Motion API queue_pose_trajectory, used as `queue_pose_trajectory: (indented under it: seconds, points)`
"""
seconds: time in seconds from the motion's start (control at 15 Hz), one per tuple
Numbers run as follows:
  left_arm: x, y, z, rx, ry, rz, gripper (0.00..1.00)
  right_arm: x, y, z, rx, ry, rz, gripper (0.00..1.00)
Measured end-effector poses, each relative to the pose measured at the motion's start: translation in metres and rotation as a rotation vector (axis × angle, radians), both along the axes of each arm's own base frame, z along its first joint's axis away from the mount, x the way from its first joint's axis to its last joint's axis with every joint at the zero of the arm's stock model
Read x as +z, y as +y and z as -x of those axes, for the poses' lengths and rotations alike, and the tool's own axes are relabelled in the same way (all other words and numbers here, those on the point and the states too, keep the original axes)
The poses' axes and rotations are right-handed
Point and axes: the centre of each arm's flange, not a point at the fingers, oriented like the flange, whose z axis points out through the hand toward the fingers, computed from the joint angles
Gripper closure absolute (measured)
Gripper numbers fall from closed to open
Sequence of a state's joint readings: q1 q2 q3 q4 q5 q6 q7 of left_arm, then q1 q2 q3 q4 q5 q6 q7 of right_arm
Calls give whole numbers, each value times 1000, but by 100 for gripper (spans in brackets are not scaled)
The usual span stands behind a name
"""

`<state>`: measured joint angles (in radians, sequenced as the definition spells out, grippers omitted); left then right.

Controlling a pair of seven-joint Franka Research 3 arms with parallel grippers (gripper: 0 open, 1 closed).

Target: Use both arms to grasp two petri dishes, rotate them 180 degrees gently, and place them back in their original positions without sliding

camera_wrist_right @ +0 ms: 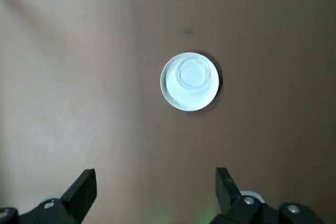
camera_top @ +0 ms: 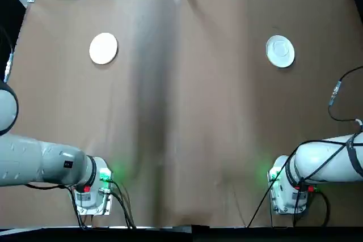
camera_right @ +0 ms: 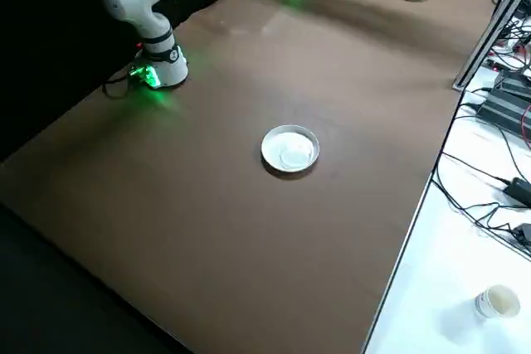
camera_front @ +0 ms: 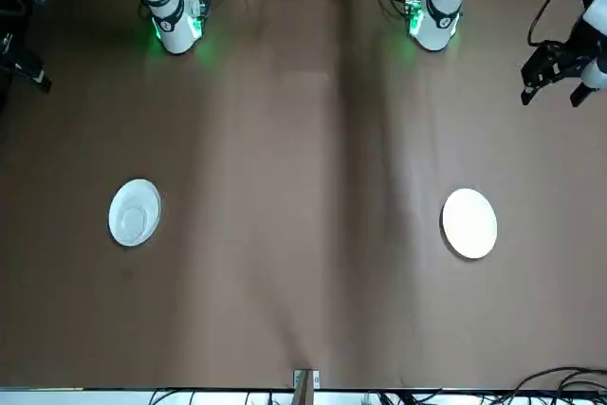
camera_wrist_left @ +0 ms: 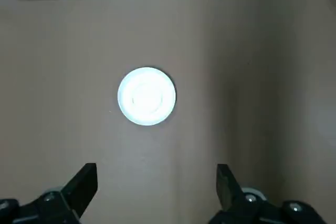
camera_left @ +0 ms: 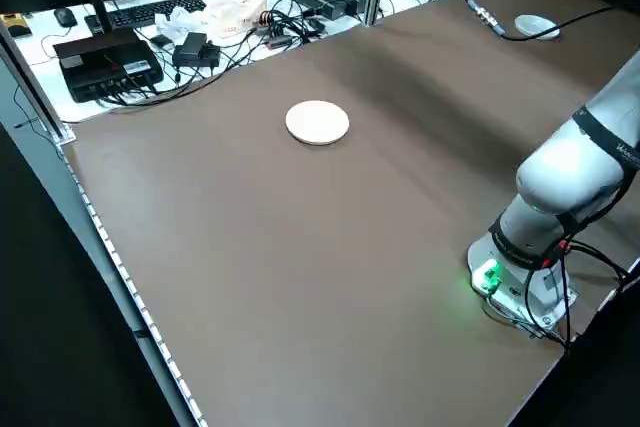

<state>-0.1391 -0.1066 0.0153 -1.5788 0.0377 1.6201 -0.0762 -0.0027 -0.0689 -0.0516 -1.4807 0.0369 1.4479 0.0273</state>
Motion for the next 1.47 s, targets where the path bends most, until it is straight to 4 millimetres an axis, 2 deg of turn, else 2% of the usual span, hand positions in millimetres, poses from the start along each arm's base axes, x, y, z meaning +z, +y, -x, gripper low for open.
queue_pose_trajectory:
  seconds: [0.13, 0.47, 0.73, 1.07, 1.27, 1.47]
  points:
    - [-3, -4, 0, 24, 11, 3, 0, 5, 1, -2, 26, -18, 4, 0]
    - [-17, 1, -9, 4, 43, -5, 0, 3, 3, -11, 48, -22, 7, 0]
    - [-19, 4, -11, -31, 47, -11, 0, 1, 1, -13, 60, -20, 14, 0]
    - [-23, 4, -13, -46, 55, -14, 0, -15, -2, -25, 97, 3, 15, 0]
    - [-35, 0, -18, -45, 81, 26, 0, -29, -3, -36, 104, 14, 15, 0]
    - [-40, 6, -20, -29, 97, 29, 0, -33, -3, -39, 105, 18, 16, 0]
